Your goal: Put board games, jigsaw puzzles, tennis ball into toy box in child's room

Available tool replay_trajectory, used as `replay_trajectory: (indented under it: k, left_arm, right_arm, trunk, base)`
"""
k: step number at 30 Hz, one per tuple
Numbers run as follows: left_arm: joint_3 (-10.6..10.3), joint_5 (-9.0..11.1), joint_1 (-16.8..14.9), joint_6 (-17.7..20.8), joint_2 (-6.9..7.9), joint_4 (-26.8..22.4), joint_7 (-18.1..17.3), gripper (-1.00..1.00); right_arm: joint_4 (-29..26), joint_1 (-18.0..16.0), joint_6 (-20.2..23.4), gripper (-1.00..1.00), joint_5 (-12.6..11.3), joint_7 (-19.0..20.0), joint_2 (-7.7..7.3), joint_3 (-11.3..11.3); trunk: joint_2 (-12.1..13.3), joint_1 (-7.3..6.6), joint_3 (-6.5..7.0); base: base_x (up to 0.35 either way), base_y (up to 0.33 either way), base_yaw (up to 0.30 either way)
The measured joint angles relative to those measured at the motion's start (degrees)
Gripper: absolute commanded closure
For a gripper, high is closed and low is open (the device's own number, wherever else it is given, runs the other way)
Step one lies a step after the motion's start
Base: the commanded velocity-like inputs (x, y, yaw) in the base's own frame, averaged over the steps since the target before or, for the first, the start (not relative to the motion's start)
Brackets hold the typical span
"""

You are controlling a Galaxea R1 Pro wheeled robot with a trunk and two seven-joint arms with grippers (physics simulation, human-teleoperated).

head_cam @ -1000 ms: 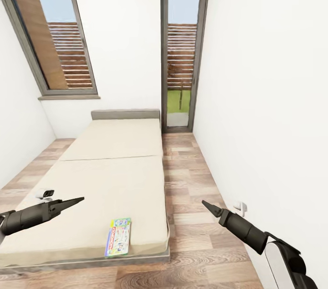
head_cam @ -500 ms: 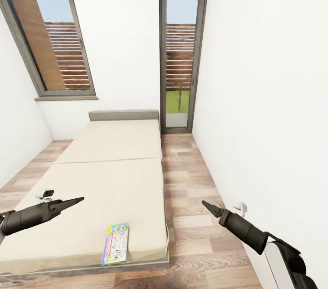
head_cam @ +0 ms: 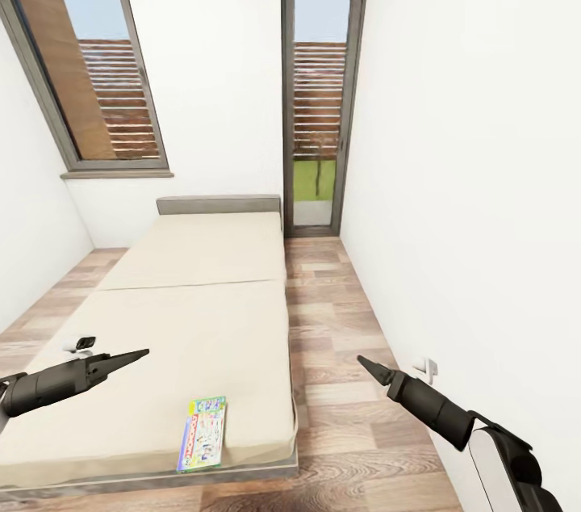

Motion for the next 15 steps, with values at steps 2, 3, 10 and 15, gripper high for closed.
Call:
replay_trajectory:
  k: [2,3,10,15]
  left_arm:
    - [0.00,0.01,0.00,0.00,0.00,0.02,0.00,-1.00]
    - [0.00,0.01,0.00,0.00,0.00,0.01,0.00,-1.00]
    - [0.01,-0.02,0.00,0.00,-0.01,0.01,0.00,-1.00]
    - [0.00,-0.01,0.00,0.00,0.00,0.02,0.00,-1.00]
  right_arm:
    - [-0.01,0.00,-0.03,-1.00,-0.01,0.01,0.02,-0.02]
    - [-0.01,0.00,-0.05,-1.00,-0.02,0.02,0.02,-0.03]
    - [0.00,0.00,-0.06,-1.00,-0.04,0.01,0.01,-0.03]
    - [0.00,0.00,0.14,-1.00,0.02,-0.04,0.03,0.08]
  trunk:
    - [0.00,0.00,0.00]
    - [0.00,0.00,0.00]
    - [0.01,0.00,0.00]
    - [0.00,0.00,0.00]
  base:
    - [0.000,-0.223,0.000]
    - [0.000,-0.206,0.000]
    - [0.000,-0.089,0.000]
    - [0.000,-0.014,0.000]
